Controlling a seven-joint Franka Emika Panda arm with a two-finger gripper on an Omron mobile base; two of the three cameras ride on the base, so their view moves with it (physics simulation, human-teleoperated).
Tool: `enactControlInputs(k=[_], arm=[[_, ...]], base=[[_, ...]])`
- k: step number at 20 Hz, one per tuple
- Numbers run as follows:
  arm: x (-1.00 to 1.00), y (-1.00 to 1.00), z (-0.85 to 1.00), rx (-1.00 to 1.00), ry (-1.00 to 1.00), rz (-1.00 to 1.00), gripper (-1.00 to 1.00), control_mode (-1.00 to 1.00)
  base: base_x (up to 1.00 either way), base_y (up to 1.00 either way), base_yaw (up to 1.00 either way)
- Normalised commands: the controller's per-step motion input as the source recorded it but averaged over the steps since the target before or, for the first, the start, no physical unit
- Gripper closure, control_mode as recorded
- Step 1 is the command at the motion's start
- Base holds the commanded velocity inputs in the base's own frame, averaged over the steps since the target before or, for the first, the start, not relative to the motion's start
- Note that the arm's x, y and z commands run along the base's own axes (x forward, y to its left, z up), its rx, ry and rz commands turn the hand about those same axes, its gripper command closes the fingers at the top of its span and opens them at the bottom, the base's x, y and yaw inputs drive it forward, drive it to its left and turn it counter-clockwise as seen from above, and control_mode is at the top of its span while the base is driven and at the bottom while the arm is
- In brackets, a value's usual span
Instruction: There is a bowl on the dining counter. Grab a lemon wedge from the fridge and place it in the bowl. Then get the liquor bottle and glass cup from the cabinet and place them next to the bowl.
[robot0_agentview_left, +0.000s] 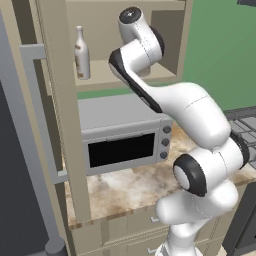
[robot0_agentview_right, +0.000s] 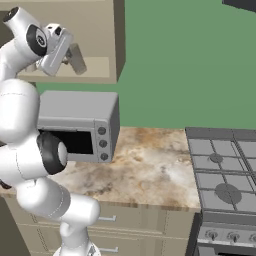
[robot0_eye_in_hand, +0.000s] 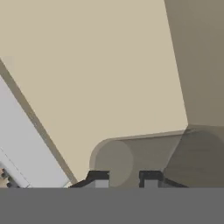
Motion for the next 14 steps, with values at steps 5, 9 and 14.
enactControlInputs(k=[5, 9, 14], arm=[[-0.89, 0.00, 0.01, 0.00, -0.14, -0.03, 1.00, -1.00], [-1.00, -0.04, 0.00, 0.00, -0.13, -0.06, 1.00, -1.00], [-1.00, -0.24, 0.00, 0.04, -0.01, -0.09, 1.00, -1.00]], base=[[0.00, 0.00, 0.00], [0.00, 0.00, 0.00], [0.00, 0.00, 0.00]])
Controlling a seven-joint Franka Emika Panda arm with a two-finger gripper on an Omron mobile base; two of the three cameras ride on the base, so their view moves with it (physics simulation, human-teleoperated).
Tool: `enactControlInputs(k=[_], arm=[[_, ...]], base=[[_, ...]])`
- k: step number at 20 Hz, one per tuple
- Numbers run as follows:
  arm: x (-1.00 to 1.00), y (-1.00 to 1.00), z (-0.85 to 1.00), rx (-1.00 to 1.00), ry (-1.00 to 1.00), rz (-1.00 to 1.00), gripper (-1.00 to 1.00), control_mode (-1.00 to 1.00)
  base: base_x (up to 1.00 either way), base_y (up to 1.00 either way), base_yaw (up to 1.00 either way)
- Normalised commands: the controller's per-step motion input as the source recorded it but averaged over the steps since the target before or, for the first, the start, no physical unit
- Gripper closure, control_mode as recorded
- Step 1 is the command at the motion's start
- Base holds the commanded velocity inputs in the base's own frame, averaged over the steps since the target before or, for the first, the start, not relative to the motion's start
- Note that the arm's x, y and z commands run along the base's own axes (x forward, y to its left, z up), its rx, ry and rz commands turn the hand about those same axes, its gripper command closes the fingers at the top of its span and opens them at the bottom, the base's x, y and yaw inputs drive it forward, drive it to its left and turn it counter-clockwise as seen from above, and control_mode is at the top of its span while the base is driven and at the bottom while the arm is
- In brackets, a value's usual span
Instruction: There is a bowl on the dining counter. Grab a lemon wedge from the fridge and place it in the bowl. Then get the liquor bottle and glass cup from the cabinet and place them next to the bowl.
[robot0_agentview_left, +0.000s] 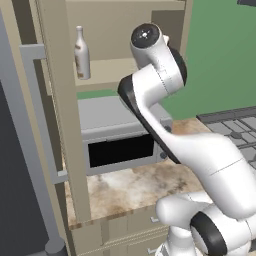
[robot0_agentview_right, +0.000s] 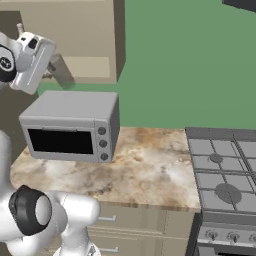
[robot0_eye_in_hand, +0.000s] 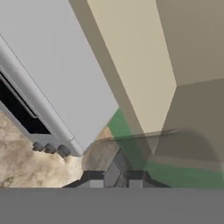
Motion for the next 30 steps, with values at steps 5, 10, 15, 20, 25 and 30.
enactControlInputs(k=[5, 10, 15, 20, 25, 30], arm=[[-1.00, -0.63, 0.00, 0.15, 0.08, -0.13, 1.00, -1.00], [-0.62, -0.60, -0.19, 0.14, 0.09, -0.08, 1.00, -1.00], [-0.21, -0.31, -0.30, 0.09, 0.12, -0.06, 1.00, -1.00], [-0.25, -0.21, -0.34, 0.06, 0.14, -0.06, 1.00, -1.00], [-0.46, -0.02, -0.10, 0.04, 0.01, 0.00, 1.00, 1.00], [0.00, 0.00, 0.00, 0.00, 0.00, 0.00, 1.00, 1.00]], base=[[0.00, 0.00, 0.00], [0.00, 0.00, 0.00], [0.00, 0.00, 0.00], [0.00, 0.00, 0.00], [-0.40, -0.05, 0.03], [-1.00, -0.13, 0.34]])
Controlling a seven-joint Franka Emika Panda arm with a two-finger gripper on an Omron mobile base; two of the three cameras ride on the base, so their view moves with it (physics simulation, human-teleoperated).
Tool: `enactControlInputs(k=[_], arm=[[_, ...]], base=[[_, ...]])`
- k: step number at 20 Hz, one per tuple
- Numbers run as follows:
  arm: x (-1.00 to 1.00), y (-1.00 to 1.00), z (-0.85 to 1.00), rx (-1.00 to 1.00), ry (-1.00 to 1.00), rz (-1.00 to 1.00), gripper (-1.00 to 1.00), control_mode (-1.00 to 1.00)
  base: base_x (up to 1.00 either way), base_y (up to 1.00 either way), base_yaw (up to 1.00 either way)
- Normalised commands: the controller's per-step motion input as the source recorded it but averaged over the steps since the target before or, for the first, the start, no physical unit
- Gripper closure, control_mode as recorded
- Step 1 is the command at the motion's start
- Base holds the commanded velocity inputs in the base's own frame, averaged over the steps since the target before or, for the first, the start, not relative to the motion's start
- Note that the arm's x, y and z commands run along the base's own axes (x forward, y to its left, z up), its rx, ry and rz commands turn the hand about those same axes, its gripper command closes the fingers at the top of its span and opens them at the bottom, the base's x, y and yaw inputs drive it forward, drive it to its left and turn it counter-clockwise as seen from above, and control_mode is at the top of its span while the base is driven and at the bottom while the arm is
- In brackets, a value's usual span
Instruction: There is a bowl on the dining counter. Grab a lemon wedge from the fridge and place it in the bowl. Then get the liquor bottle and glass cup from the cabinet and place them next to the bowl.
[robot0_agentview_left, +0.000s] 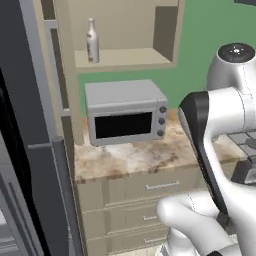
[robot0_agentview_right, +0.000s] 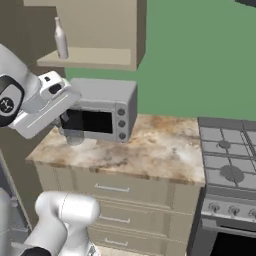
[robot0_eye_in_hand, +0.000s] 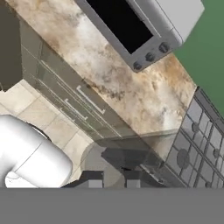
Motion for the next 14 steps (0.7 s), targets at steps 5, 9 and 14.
enactControlInputs(k=[5, 9, 14], arm=[[0.00, 0.00, 0.00, 0.00, 0.00, 0.00, 1.00, 1.00], [0.00, 0.00, 0.00, 0.00, 0.00, 0.00, 1.00, 1.00], [0.00, 0.00, 0.00, 0.00, 0.00, 0.00, 1.00, 1.00]], base=[[-0.91, 0.00, 0.71], [-0.85, 0.00, 0.83], [-0.74, 0.01, 0.80]])
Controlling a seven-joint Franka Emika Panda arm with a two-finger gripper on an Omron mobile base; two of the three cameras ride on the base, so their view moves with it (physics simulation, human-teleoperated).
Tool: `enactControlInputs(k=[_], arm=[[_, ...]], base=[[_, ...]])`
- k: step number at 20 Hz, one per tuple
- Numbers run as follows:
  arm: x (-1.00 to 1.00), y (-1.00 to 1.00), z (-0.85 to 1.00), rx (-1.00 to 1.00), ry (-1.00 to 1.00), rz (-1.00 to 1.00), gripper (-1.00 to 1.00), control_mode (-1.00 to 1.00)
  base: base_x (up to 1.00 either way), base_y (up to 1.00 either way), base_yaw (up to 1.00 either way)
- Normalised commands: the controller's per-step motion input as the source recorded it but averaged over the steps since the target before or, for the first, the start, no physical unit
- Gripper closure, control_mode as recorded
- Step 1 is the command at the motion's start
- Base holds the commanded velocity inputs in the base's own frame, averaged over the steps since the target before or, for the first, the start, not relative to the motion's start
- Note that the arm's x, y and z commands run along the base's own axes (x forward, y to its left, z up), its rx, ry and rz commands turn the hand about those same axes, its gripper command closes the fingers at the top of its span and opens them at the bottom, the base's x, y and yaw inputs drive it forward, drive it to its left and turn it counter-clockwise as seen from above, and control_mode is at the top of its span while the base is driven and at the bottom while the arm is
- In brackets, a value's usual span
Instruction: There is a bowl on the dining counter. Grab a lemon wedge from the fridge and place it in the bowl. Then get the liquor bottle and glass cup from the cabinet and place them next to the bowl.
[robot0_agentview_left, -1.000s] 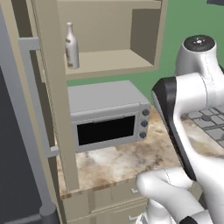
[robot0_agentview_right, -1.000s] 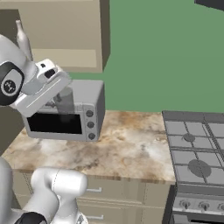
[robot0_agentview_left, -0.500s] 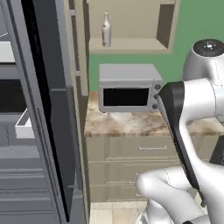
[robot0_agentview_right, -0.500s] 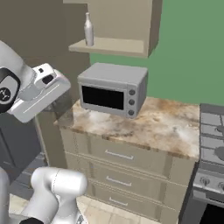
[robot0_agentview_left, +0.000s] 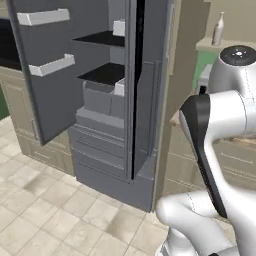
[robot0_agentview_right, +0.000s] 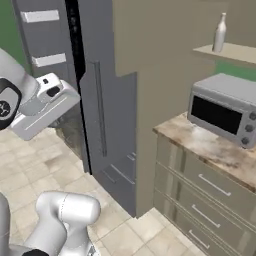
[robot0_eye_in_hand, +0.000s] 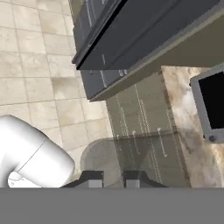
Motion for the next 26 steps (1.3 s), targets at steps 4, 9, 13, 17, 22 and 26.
enactControlInputs(k=[4, 9, 13, 17, 22, 26], arm=[[0.00, 0.00, 0.00, 0.00, 0.00, 0.00, 1.00, 1.00], [0.00, 0.00, 0.00, 0.00, 0.00, 0.00, 1.00, 1.00], [0.00, 0.00, 0.00, 0.00, 0.00, 0.00, 1.00, 1.00], [0.00, 0.00, 0.00, 0.00, 0.00, 0.00, 1.00, 1.00], [0.00, 0.00, 0.00, 0.00, 0.00, 0.00, 1.00, 1.00], [0.00, 0.00, 0.00, 0.00, 0.00, 0.00, 1.00, 1.00]], base=[[-0.49, 0.17, 0.74], [-0.07, 0.47, 0.63], [0.13, 0.40, 0.60], [0.45, 0.45, 0.53], [0.80, 0.47, 0.47], [1.00, 0.32, 0.49]])
